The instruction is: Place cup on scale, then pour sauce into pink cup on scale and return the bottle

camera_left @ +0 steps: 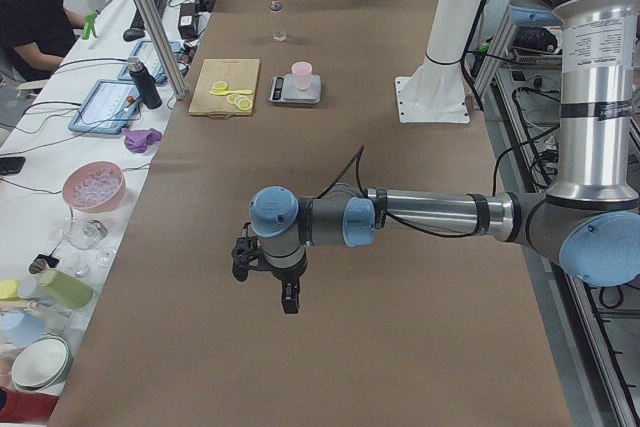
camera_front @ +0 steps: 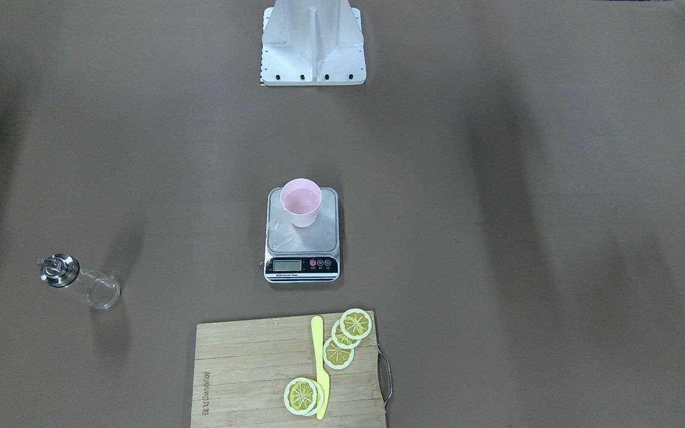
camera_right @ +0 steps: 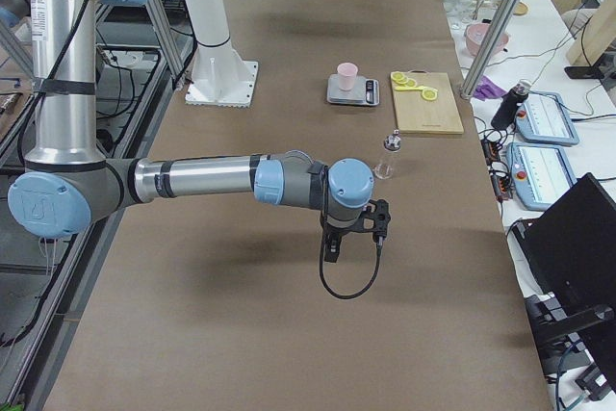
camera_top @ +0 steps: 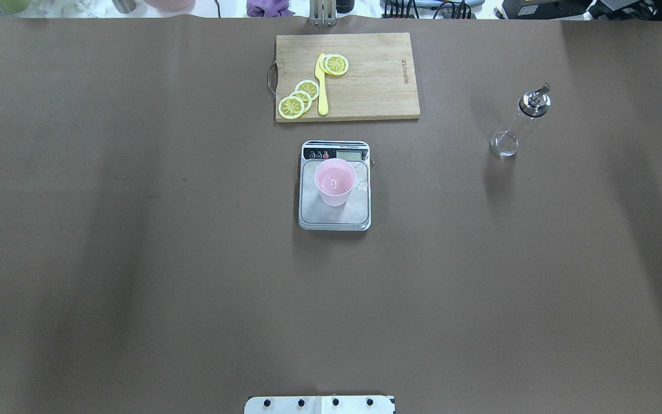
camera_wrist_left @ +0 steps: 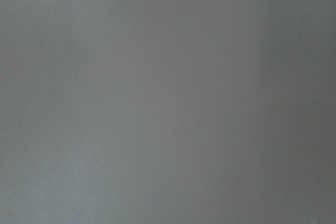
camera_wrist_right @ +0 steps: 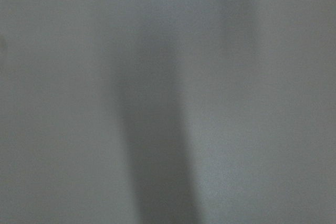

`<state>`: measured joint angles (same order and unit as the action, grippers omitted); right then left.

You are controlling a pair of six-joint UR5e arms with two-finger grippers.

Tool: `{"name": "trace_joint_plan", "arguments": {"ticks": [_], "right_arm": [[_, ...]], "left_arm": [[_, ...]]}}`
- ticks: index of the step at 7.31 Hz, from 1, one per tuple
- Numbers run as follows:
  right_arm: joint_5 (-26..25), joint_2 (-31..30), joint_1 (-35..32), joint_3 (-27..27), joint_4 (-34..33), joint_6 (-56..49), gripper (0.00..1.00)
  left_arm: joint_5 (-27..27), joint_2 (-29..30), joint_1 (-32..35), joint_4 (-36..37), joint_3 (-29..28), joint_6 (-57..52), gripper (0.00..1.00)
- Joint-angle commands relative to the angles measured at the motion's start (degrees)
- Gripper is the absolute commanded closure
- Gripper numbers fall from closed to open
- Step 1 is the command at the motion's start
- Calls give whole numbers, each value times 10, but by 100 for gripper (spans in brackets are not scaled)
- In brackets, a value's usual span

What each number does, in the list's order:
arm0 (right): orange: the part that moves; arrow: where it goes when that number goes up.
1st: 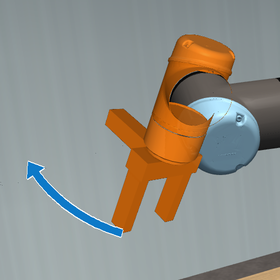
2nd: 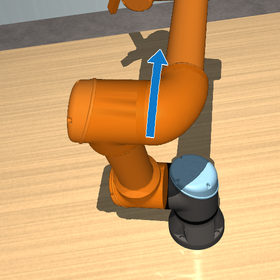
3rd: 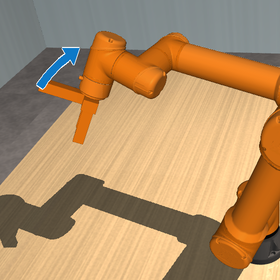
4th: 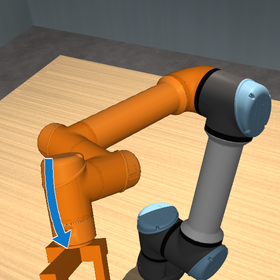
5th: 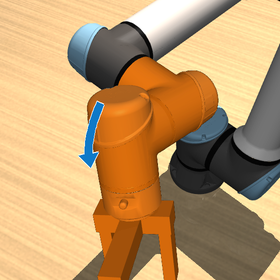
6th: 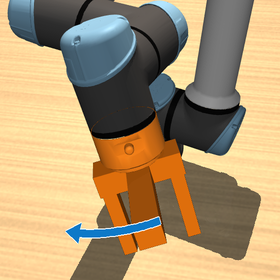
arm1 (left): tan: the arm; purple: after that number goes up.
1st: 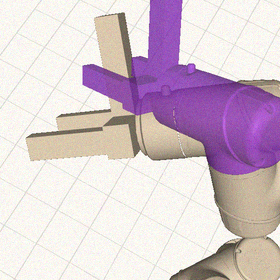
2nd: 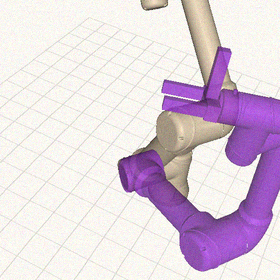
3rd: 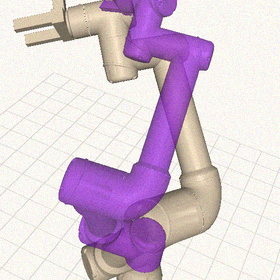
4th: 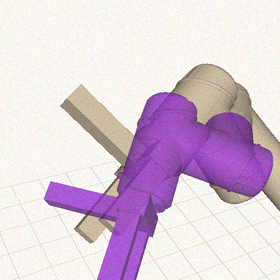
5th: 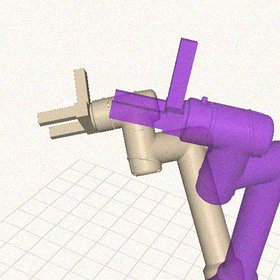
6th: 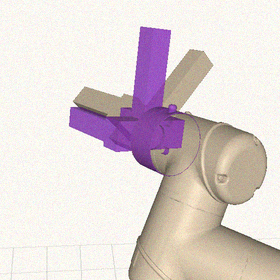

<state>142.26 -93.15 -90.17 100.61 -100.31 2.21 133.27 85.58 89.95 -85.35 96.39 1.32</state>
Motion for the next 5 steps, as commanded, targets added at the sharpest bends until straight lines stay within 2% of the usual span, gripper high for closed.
{"name": "trace_joint_plan", "arguments": {"ticks": [1, 5], "right_arm": [[-46, 29, 0, 5, 0, 4, 0], [-51, 32, 0, 2, -1, 6, 0]], "left_arm": [[0, -1, 1, -11, -10, 0, 1], [16, 2, 9, -3, -11, 2, 1]]}}
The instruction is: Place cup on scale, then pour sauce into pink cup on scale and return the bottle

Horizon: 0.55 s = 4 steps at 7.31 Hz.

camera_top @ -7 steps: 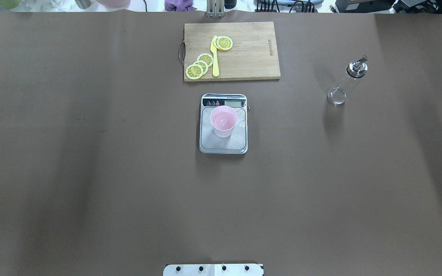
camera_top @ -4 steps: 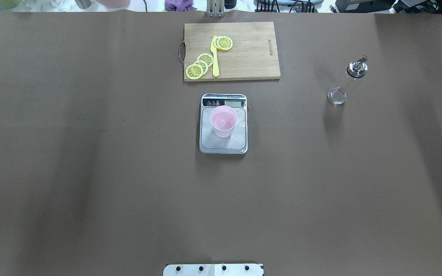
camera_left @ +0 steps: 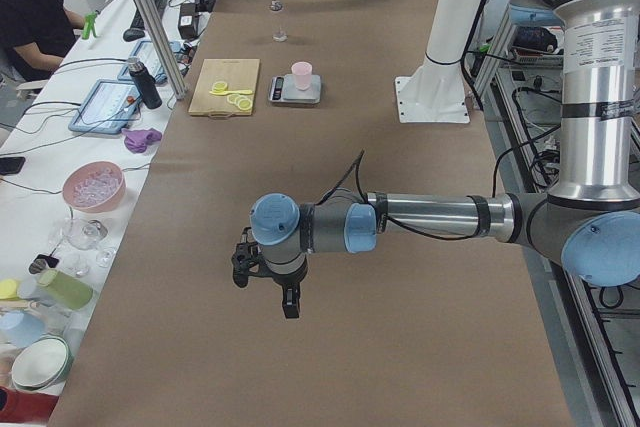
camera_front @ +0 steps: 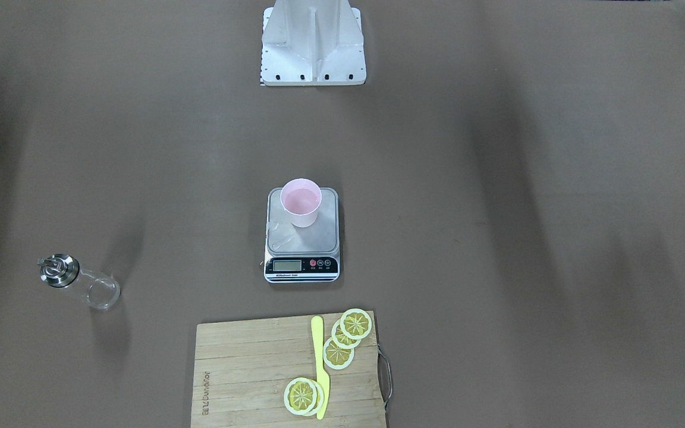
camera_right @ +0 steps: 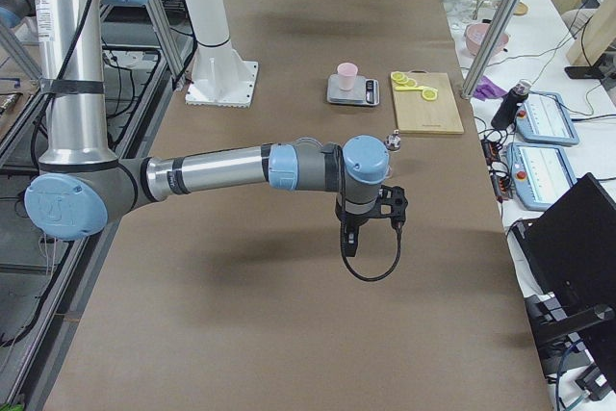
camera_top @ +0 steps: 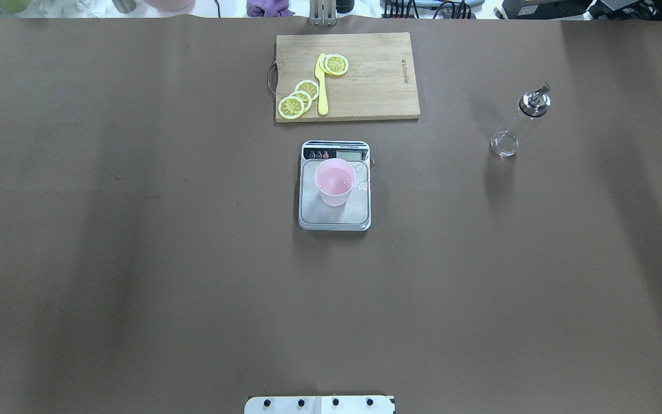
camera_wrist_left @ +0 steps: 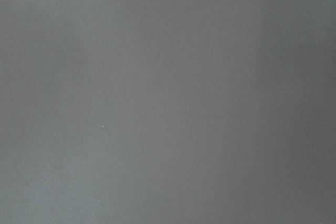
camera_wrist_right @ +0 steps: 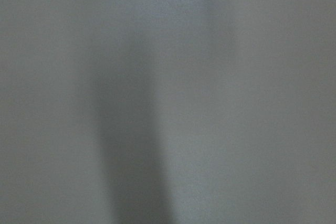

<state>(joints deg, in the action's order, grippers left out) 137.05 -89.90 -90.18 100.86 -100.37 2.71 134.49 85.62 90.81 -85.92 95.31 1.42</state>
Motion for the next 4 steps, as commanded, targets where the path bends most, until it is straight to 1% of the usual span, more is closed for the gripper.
{"name": "trace_joint_plan", "arguments": {"ticks": [1, 4], "right_arm": [[1, 0, 0, 0, 0, 1, 0], [3, 1, 0, 0, 0, 1, 0]], "left_arm": [[3, 3, 1, 4, 0, 1, 1], [3, 6, 1, 4, 1, 1, 1]]}}
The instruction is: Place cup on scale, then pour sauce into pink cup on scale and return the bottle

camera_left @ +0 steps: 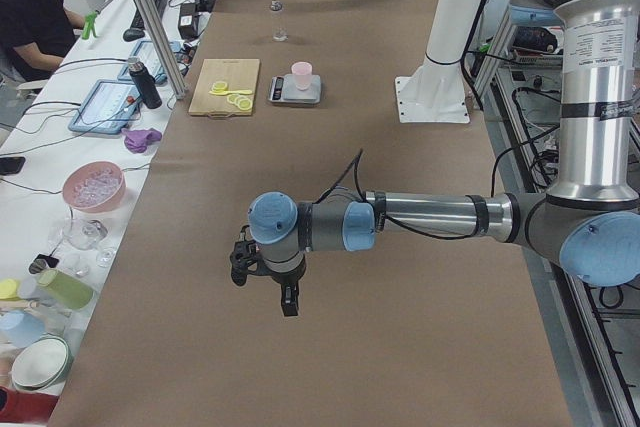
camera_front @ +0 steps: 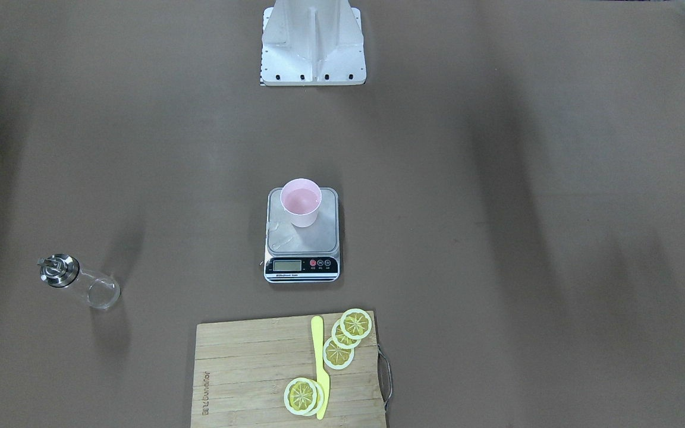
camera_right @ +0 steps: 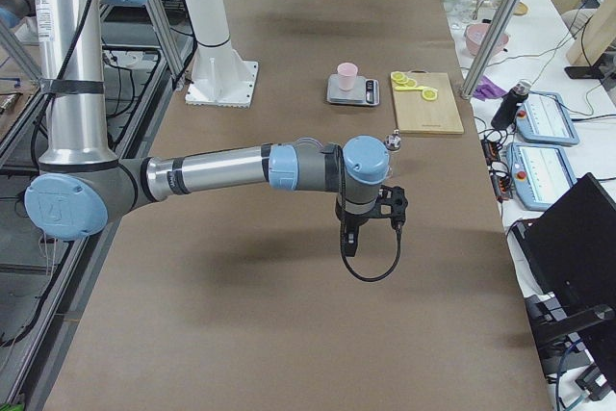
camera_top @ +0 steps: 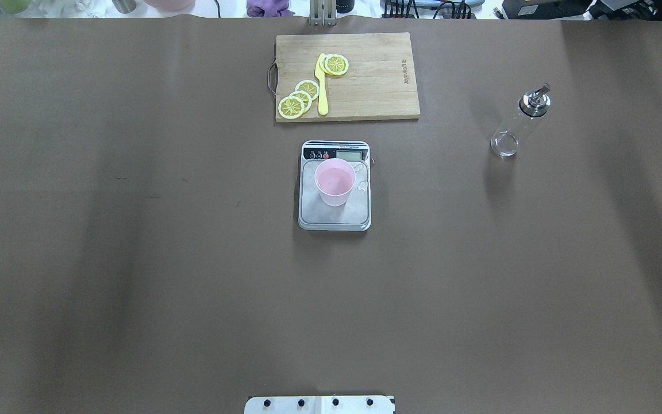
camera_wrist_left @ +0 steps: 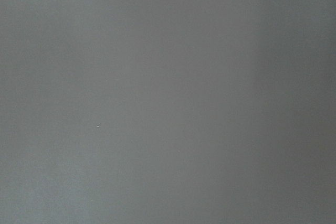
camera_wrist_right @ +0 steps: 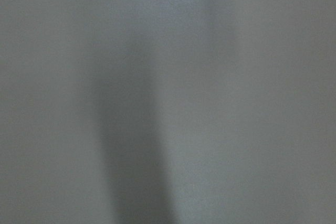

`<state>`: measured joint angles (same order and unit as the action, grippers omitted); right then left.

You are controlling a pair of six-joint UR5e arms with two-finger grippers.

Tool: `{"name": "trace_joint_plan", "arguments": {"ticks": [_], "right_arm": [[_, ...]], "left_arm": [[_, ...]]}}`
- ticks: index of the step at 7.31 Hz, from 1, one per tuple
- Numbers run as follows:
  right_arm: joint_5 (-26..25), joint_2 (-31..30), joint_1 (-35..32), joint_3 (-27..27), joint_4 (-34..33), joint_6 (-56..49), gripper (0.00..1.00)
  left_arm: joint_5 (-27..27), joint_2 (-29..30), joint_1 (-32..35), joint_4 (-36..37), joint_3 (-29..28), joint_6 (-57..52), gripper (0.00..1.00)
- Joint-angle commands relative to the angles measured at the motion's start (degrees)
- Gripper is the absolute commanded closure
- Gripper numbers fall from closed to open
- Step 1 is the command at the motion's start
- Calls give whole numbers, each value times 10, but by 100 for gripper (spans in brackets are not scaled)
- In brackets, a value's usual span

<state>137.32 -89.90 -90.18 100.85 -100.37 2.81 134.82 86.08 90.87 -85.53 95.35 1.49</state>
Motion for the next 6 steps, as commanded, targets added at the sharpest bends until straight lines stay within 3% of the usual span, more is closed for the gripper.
{"name": "trace_joint_plan", "arguments": {"ticks": [1, 6], "right_arm": [[1, 1, 0, 0, 0, 0, 0], [6, 1, 0, 0, 0, 1, 0]], "left_arm": [[0, 1, 0, 0, 0, 0, 1], [0, 3, 0, 0, 0, 0, 1]]}}
